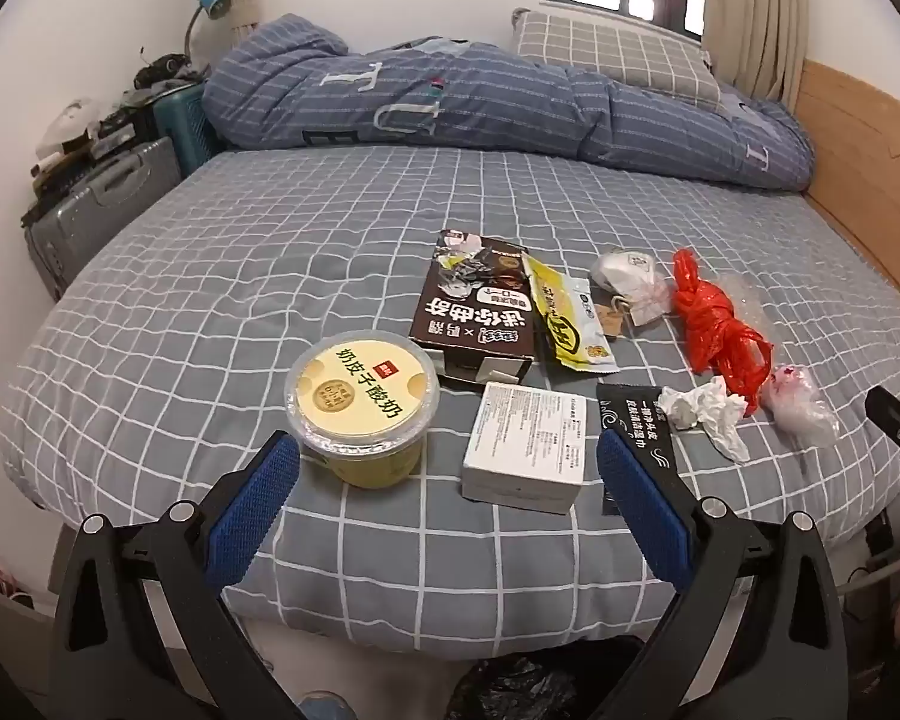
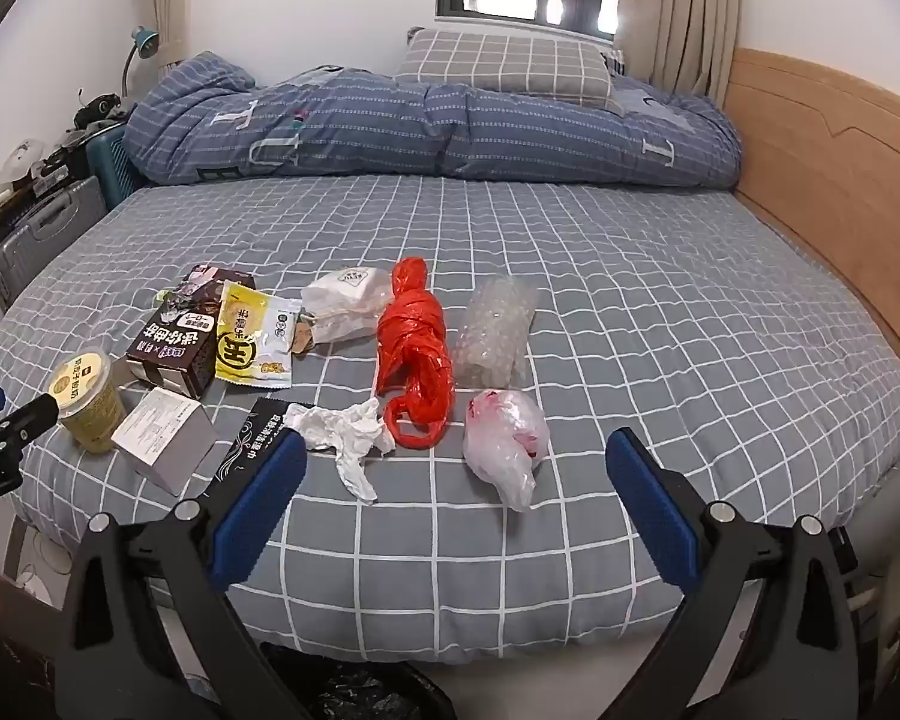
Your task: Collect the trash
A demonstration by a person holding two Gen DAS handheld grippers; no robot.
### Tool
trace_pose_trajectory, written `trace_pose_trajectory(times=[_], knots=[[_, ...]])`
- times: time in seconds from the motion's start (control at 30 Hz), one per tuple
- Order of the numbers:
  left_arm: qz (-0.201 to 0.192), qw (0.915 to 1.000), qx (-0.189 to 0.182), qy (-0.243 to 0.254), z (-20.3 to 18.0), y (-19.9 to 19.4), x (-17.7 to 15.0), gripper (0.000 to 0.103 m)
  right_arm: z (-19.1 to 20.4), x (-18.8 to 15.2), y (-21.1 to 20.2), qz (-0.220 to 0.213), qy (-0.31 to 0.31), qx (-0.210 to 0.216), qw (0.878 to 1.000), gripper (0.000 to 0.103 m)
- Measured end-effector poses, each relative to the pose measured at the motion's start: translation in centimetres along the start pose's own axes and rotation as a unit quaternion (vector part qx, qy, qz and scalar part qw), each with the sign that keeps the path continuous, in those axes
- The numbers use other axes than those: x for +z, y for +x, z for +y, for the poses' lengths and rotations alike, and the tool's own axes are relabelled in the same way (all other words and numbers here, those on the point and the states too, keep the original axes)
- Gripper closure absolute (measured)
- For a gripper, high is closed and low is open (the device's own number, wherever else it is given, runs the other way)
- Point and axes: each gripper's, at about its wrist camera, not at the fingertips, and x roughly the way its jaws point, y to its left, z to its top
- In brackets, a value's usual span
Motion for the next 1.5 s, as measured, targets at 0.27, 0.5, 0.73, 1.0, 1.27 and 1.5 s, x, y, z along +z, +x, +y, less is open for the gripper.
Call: trace_pose_trajectory(times=[0.27,0.5,0.73,1.0,1.27,1.5], knots=[[0.000,0.9999,0.004,0.012,-0.3,0.2,-0.1,0.006,0.2,0.1,-0.5,-0.011,-0.001,0.007,1.000,0.007],[-0.002,1.0000,0.003,0.009,-0.5,0.0,0.0,0.006,-0.1,0.1,-0.4,-0.006,0.006,0.006,1.000,0.007],[0.002,1.0000,0.000,0.006,-0.4,0.1,0.1,0.006,-0.3,0.2,-0.4,-0.008,0.006,0.008,1.000,0.007],[-0.003,0.9999,0.000,0.012,-0.7,0.0,0.3,0.006,-0.2,0.2,-0.4,-0.008,0.004,0.005,1.000,0.009],[-0.004,0.9999,-0.001,0.014,-0.8,-0.1,0.5,0.006,-0.4,0.2,-0.4,-0.007,0.005,0.001,1.000,0.009],[-0.003,0.9999,0.001,0.013,-0.9,-0.1,0.5,0.006,-0.4,0.2,-0.4,-0.007,0.005,0.001,1.000,0.009]])
